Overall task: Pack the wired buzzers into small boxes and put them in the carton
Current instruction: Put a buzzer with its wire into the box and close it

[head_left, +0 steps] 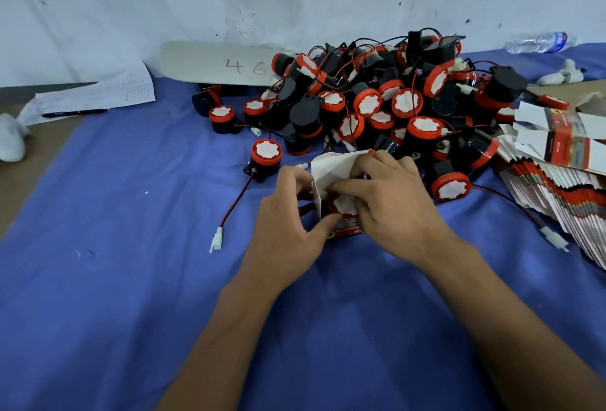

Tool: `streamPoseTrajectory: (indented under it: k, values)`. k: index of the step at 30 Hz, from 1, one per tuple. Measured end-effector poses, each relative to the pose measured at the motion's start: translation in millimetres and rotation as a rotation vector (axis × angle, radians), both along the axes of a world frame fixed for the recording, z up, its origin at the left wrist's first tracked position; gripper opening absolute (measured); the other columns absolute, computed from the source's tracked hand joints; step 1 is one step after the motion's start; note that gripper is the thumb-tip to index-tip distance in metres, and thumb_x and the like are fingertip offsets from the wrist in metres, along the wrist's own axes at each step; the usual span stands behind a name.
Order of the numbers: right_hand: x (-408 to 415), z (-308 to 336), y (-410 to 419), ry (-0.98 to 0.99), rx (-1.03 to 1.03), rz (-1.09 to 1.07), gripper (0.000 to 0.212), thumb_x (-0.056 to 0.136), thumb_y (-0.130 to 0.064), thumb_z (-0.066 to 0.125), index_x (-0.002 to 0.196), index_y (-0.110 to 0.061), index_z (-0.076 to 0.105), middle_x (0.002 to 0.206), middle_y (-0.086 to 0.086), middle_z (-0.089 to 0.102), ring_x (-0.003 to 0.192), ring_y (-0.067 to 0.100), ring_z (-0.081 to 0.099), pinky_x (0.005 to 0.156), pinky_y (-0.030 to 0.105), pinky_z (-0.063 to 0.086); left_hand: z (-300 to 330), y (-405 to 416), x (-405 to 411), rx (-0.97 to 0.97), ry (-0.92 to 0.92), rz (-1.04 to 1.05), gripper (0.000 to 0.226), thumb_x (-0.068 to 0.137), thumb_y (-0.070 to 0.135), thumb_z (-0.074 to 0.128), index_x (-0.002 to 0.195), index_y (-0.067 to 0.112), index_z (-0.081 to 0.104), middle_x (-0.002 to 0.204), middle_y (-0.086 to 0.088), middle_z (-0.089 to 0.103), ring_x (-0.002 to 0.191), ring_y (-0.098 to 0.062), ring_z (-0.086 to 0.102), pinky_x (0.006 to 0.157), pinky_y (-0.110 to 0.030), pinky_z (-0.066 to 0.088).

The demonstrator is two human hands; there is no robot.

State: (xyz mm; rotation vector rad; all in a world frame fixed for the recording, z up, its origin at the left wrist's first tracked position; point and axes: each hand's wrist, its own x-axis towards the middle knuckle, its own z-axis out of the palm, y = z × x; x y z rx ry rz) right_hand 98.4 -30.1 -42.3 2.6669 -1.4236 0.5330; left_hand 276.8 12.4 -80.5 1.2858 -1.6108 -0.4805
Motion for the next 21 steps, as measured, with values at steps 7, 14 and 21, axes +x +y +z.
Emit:
streamPoseTrajectory:
  k: [7, 14, 21]
  values:
    - [1, -2, -1, -0.034, -0.012, 0.061, 0.051, 0.092, -0.019, 0.041, 0.130, -0.041, 0.067, 0.100, -0.002, 0.055, 0.100, 0.022, 0.049, 0.080, 0.035, 0.018, 2, 0, 8, 0.016, 0.029, -0.013, 0.051, 0.082, 0.019, 0.088, 0.116, 0.024, 0.051, 0.111, 0.018, 0.068, 0.111, 0.006, 0.063, 0.081, -0.007, 0.050]
    - [7, -1, 1, 0.005, -0.061, 0.063, 0.050, 0.088, -0.027, 0.039, 0.127, -0.034, 0.070, 0.100, 0.001, 0.058, 0.104, 0.026, 0.050, 0.081, 0.035, 0.018, 3, -1, 10, 0.023, 0.056, -0.047, 0.047, 0.081, 0.021, 0.089, 0.113, 0.022, 0.055, 0.110, 0.016, 0.069, 0.110, 0.003, 0.065, 0.083, -0.010, 0.051]
    - [12, -3, -2, 0.012, -0.034, 0.103, 0.039, 0.095, -0.018, 0.054, 0.129, -0.028, 0.068, 0.106, -0.003, 0.060, 0.111, 0.023, 0.054, 0.088, 0.040, 0.033, 3, -3, 16, 0.165, 0.289, -0.097, 0.038, 0.088, 0.000, 0.078, 0.118, 0.010, 0.057, 0.114, -0.004, 0.073, 0.109, -0.016, 0.071, 0.090, -0.028, 0.058]
